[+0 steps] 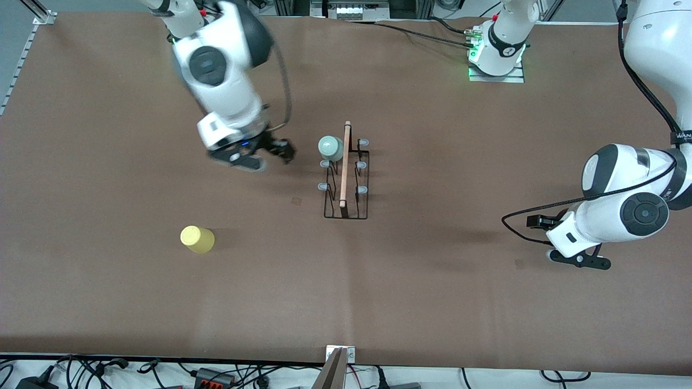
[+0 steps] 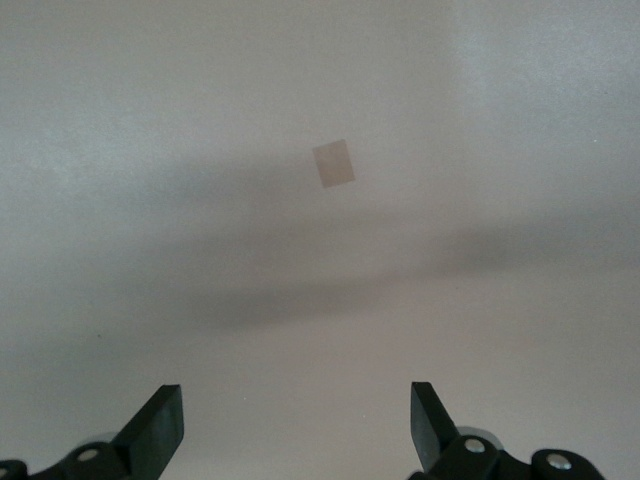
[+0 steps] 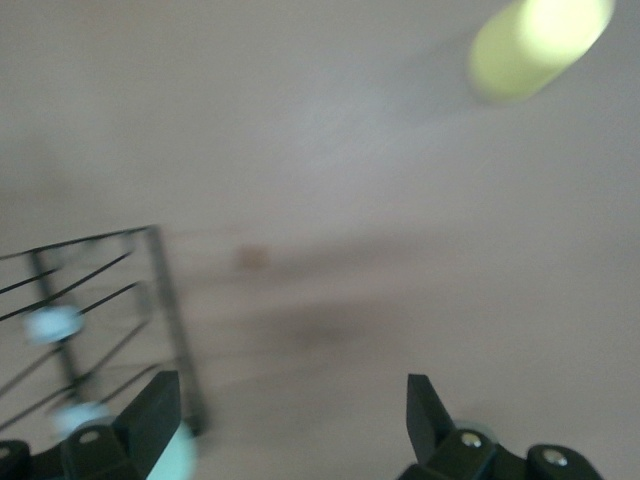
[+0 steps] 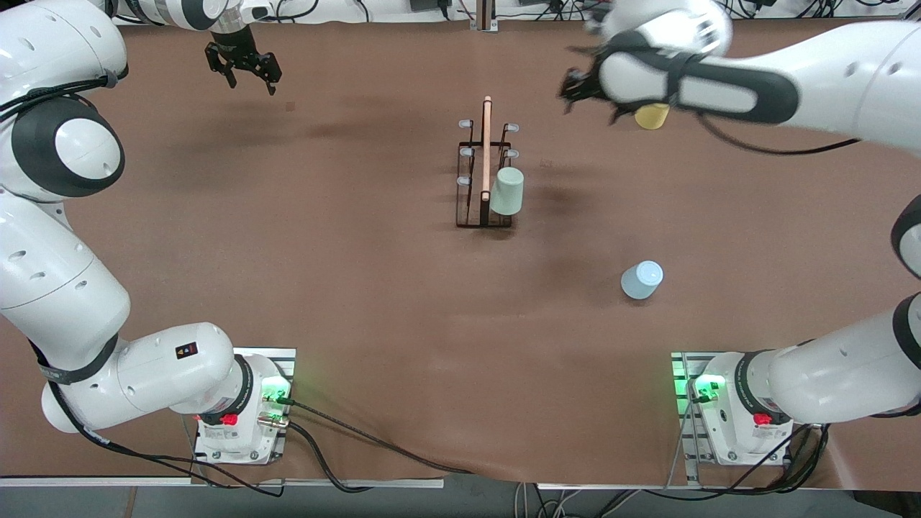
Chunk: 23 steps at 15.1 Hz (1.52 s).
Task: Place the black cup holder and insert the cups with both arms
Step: 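Release the teal cup and move the right gripper to the yellow cup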
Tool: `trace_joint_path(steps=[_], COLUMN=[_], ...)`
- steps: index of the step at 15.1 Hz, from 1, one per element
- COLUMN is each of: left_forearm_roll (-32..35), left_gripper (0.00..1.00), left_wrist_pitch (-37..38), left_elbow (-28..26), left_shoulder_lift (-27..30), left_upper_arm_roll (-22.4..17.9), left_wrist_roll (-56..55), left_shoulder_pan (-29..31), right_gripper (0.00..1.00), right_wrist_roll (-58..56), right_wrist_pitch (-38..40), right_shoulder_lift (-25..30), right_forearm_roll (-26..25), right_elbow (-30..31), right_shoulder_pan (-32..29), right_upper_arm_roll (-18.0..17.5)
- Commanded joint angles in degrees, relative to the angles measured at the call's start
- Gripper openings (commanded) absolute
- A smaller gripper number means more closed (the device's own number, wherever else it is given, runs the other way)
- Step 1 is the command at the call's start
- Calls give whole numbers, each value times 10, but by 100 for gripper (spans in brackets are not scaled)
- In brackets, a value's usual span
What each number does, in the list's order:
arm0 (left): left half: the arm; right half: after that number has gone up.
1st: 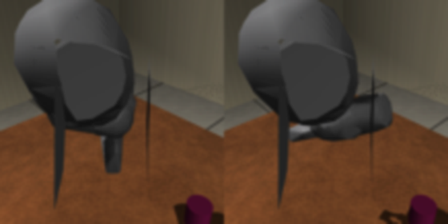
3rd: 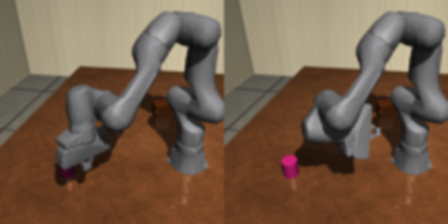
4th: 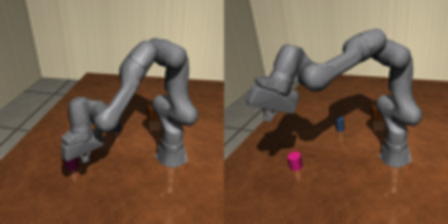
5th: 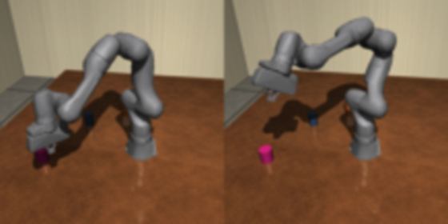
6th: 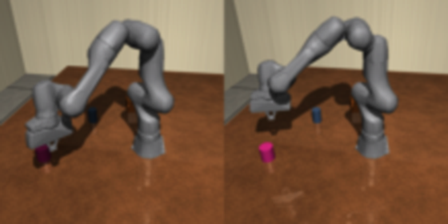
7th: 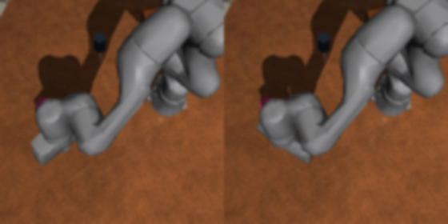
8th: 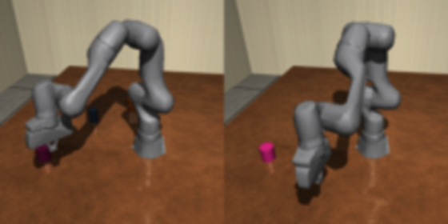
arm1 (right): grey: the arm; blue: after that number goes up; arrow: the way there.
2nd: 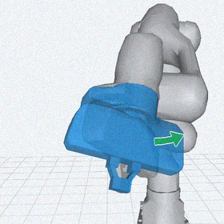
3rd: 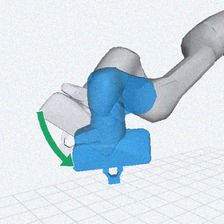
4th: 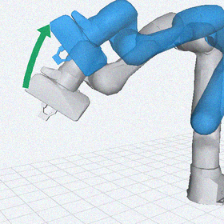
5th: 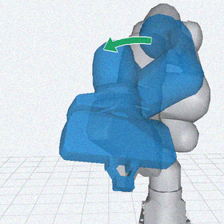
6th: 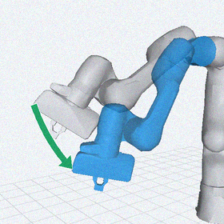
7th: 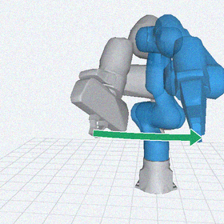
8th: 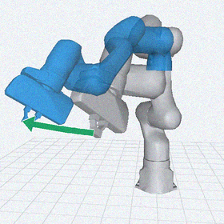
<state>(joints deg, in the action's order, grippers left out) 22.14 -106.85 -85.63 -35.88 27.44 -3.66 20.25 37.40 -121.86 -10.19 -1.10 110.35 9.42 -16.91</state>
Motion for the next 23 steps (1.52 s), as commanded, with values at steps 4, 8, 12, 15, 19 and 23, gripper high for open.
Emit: trace_joint_path(steps=[4, 8, 12, 15, 19, 23], left_forearm_roll=[11, 10, 10, 10, 8, 7], left_gripper=[100, 100, 100, 100, 100, 100], left_wrist_pitch=[1, 1, -1, -1, -2, -4], left_elbow=[0, 0, 1, 1, 2, 3], left_shoulder_lift=[-2, -2, -7, -7, -13, -13], left_upper_arm_roll=[4, 5, 5, 5, 4, 6], left_wrist_roll=[-1, -1, -2, -2, -2, -2], left_shoulder_pan=[-9, -14, -14, -14, -14, -14], right_gripper=[100, 100, 100, 100, 100, 100], right_wrist_roll=[-322, -397, -467, -480, -466, -461], right_wrist_pitch=[-52, -166, -180, -230, -265, -263], right_shoulder_lift=[-52, -131, -205, -234, -261, -261], right_forearm_roll=[0, 1, -1, -2, 8, 10], right_elbow=[-27, -33, -96, -102, -101, -98], right_shoulder_pan=[-85, -97, -99, -97, -92, -92], right_upper_arm_roll=[66, 85, 93, 101, 101, 101])
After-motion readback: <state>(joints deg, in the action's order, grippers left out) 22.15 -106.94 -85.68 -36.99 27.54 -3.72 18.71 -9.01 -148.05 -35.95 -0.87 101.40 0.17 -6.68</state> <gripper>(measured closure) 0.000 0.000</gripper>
